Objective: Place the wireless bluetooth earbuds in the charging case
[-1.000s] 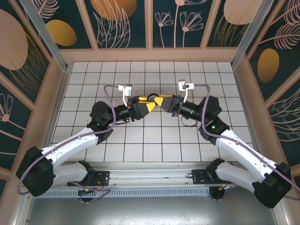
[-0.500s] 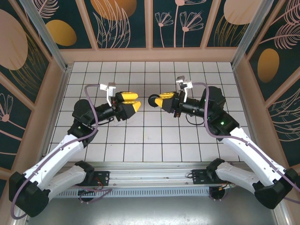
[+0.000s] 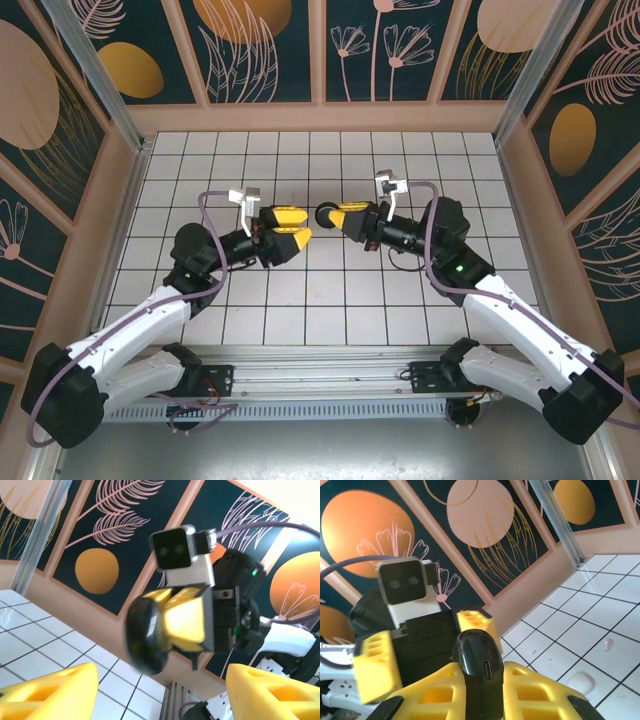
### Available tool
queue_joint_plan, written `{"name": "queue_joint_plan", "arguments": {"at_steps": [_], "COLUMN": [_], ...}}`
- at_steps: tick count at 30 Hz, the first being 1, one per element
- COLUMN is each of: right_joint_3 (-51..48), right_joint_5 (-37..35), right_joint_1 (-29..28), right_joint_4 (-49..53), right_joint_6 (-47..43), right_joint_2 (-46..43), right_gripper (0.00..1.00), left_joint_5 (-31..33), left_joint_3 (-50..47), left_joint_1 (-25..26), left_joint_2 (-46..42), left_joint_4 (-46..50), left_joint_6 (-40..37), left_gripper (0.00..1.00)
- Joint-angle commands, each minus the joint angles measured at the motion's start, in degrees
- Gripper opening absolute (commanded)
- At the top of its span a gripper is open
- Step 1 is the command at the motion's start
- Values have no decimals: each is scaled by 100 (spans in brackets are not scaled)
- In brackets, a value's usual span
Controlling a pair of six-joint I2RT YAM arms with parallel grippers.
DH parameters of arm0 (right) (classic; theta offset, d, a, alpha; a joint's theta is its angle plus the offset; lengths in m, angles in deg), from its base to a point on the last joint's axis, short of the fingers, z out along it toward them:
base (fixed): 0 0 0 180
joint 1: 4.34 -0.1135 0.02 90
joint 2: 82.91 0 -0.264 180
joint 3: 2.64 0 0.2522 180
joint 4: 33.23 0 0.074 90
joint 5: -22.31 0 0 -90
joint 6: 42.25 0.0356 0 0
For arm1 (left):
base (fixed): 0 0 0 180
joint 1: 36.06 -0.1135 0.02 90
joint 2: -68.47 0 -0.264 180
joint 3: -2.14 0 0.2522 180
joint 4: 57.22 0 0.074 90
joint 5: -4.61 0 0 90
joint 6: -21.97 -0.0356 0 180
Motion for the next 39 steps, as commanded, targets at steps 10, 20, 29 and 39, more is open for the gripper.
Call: {"name": "queue_joint_plan", "arguments": {"at_steps": [10,20,29,39], "right_joint_3": [-265,-699,-696,-654], "right_joint_5": [-1262,-1727,-1716,-1637], "right_joint_1": [-491,-564,-573,-584], "right_joint_4": [-1699,-2416,-2417,-2310], "right_joint_6": [1222,1787,1826,1727], "right_joint_2": [-71,18,92,176], "right_gripper": [3,3,3,24], "left_joint_5": [1781,1208,1105,936], "left_joint_3": [39,220,425,692], "left_joint_1": [282,436,453,453], "left_joint_2": [683,1259,1435,1334], "left_joint_4": [-1461,-2199,-2122,-1363], "left_joint_6": [1156,1636,1592,1037], "left_gripper": [63,57,45,16]}}
